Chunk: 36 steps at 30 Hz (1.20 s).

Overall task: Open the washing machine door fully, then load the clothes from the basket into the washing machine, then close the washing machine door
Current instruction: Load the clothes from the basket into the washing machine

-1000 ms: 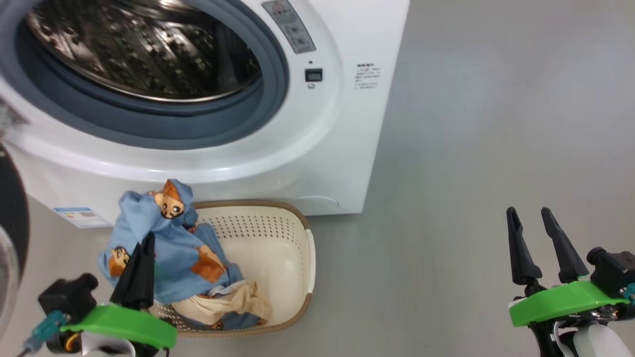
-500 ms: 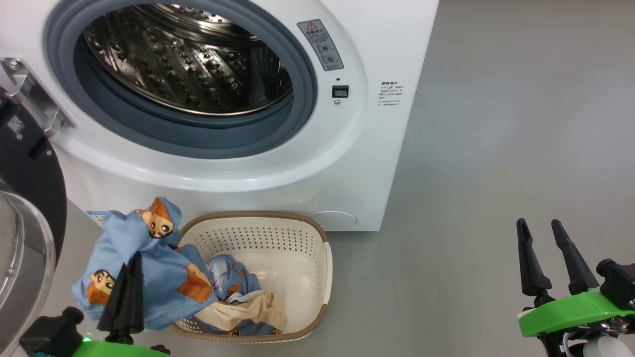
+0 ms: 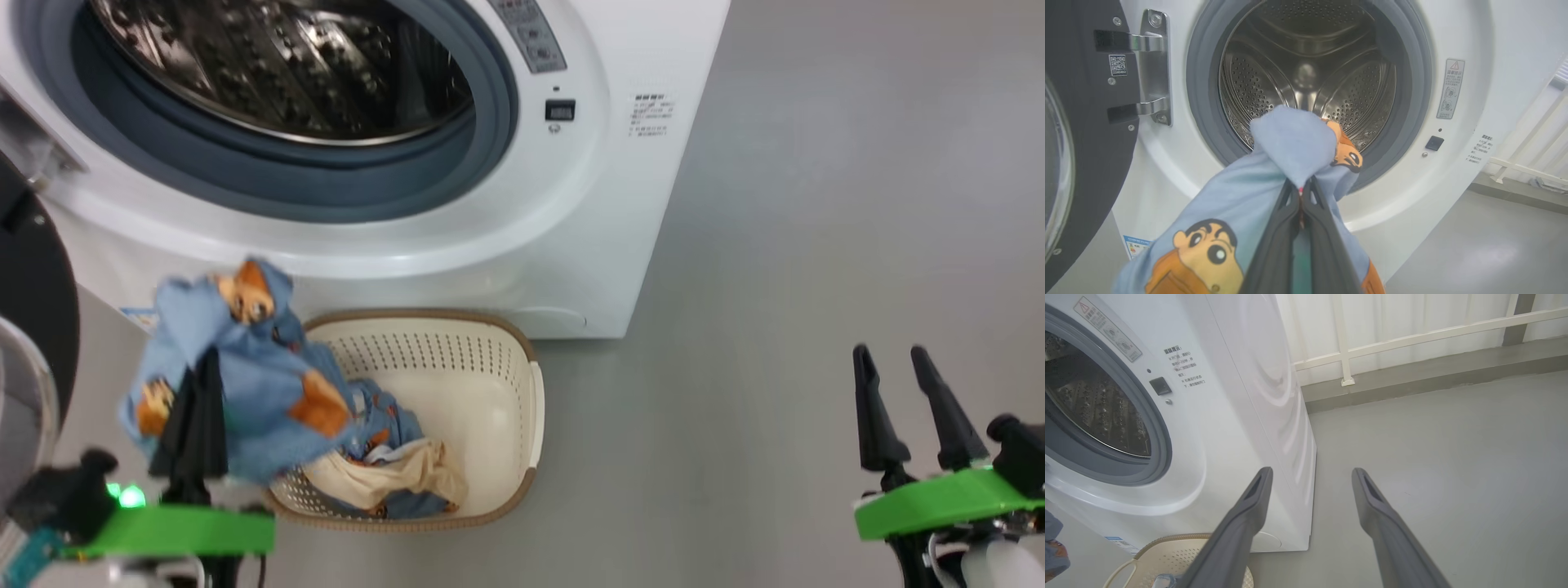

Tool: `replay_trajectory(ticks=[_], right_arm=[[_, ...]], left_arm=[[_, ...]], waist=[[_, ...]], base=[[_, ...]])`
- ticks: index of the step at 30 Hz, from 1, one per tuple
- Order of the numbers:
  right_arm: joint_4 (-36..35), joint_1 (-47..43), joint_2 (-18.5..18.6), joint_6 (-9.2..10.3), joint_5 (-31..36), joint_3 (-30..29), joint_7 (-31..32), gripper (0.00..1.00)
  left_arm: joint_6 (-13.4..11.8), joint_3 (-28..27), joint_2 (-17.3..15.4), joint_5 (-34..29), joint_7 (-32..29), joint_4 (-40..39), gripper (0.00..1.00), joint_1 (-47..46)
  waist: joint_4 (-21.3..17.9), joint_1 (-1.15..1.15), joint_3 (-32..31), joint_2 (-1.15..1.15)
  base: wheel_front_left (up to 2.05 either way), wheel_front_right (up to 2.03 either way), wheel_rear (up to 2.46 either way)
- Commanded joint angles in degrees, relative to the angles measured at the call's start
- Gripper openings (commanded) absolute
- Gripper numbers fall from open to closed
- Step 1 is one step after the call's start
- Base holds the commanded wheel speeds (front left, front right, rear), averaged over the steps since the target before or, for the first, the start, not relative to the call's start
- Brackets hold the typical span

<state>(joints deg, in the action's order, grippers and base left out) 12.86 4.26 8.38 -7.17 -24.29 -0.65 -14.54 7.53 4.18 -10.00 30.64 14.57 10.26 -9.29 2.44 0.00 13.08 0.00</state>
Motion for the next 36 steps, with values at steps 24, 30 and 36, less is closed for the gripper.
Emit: replay_trajectory(ticks=[24,30,36], right_arm=[[-2.9,11.5,-3.6,-0.32,1.3,1.8,-0.5,1.00],[-2.9,12.2,-4.3,-0.32,1.0,2.7,-0.5,1.00],[-3.2,12.8,-4.8,-0.32,0.9,3.1,-0.5,1.00]], left_arm=[[0.0,2.9,-10.8,8.5,0.4,18.0,0.00,-42.9],[0.0,4.6,-12.5,13.7,0.4,28.0,0.00,-51.8],[0.0,7.3,-15.2,16.9,0.4,33.6,0.00,-59.2]], waist=[[-7.7,0.00,19.3,0.00],[-10.1,0.00,20.8,0.00],[-12.3,0.00,22.0,0.00]], base=[[0.00,0.00,0.00],[0.00,0.00,0.00],[0.00,0.00,0.00]])
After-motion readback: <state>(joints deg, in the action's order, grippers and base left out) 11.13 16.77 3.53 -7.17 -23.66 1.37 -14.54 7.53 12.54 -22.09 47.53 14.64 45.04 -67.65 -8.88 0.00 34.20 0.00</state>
